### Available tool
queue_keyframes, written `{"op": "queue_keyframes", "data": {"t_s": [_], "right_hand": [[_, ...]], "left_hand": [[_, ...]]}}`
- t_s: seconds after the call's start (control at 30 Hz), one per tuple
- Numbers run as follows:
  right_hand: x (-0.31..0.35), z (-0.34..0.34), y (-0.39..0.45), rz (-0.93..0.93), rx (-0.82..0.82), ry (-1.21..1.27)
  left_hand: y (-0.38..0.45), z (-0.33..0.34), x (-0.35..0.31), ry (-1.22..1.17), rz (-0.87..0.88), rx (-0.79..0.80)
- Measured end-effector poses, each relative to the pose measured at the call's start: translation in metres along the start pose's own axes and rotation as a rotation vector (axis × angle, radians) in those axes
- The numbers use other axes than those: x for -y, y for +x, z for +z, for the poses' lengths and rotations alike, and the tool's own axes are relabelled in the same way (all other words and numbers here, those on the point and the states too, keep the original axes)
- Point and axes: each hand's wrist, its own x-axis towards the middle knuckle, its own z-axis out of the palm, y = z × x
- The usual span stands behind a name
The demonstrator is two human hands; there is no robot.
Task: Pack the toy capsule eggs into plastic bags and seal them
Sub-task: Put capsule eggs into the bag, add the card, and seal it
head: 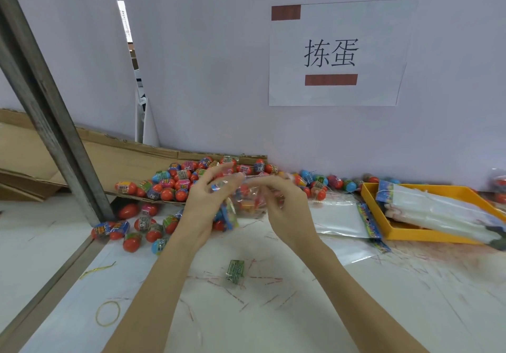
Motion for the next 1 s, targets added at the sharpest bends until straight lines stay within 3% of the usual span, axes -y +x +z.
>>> {"op": "queue_keyframes", "data": {"t_s": [0.1, 0.2, 0.27, 0.47, 0.6, 0.67, 0.77, 0.87, 0.93, 1.0], "right_hand": [[-0.005, -0.004, -0.001, -0.132, 0.015, -0.226], [-0.008, -0.005, -0.004, -0.157, 0.101, -0.275], [-0.008, -0.003, -0.006, -0.162, 0.165, -0.267], [0.003, -0.001, -0.002, -0.014, 0.138, 0.078], [0.001, -0.01, 0.006, 0.24, -0.061, 0.593], [-0.005, -0.013, 0.008, 0.361, -0.133, 0.662], [-0.021, -0.012, 0.002, 0.27, -0.088, 0.173], [-0.036, -0.003, -0.007, 0.041, 0.239, -0.364], [-0.043, 0.004, -0.01, -0.009, 0.39, -0.569], [-0.046, 0.008, -0.011, -0.047, 0.37, -0.631]], "left_hand": [[0.002, -0.009, 0.002, 0.296, 0.157, 0.09], [-0.001, -0.01, 0.009, 0.64, 0.23, 0.333], [-0.003, -0.006, 0.013, 0.781, 0.287, 0.37], [0.003, -0.009, 0.018, 0.892, 0.347, 0.24], [0.006, -0.016, 0.019, 0.921, 0.421, -0.011], [0.004, -0.019, 0.017, 0.827, 0.401, -0.144], [0.005, -0.021, 0.014, 0.709, 0.313, -0.242], [0.006, -0.02, 0.013, 0.61, 0.252, -0.218], [0.006, -0.02, 0.014, 0.554, 0.207, -0.152], [0.006, -0.018, 0.015, 0.529, 0.185, -0.088]]}}
